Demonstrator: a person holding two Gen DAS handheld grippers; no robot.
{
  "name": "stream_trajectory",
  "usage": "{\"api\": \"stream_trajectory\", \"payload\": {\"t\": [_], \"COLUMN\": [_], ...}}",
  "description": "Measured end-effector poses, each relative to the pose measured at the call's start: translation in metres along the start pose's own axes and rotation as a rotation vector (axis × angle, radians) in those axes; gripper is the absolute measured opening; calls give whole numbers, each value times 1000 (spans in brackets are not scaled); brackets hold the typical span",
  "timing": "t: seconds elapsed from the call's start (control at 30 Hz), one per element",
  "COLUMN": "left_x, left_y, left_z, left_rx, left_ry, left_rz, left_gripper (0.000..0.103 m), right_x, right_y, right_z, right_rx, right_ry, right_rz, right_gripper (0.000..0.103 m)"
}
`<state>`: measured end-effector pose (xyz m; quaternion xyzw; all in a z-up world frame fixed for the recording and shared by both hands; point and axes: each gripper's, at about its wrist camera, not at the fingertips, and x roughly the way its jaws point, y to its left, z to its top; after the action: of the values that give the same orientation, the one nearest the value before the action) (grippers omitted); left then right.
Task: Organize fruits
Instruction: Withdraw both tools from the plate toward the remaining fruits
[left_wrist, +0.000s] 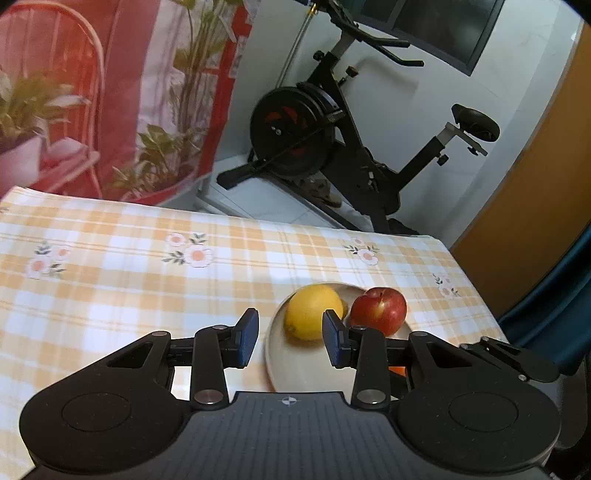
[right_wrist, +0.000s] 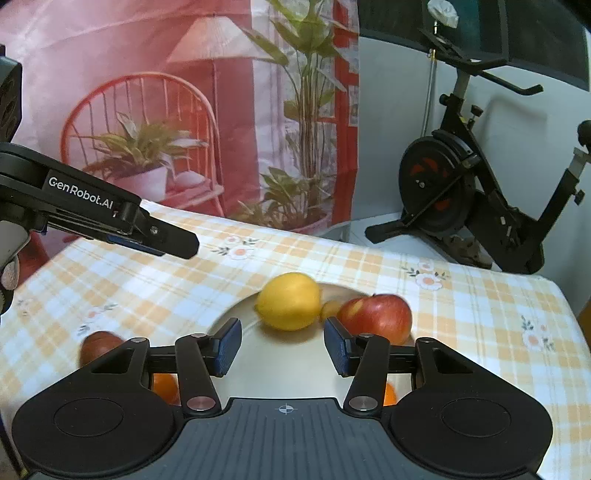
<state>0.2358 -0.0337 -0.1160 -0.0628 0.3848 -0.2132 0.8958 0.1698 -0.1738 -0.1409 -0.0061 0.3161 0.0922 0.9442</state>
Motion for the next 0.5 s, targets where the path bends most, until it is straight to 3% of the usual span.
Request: {"api": "stream_trajectory", "payload": {"t": [0.5], "left_x": [-73], "left_y": [7], "left_z": [-39], "left_rx": [38], "left_ry": [-51], "left_rz": [99], "left_gripper": [39], "right_x": [-51], "right_y": [34], "right_z": [-36], "right_rx": [79], "right_ry": [-15], "right_rz": [51], "right_gripper": [46]}}
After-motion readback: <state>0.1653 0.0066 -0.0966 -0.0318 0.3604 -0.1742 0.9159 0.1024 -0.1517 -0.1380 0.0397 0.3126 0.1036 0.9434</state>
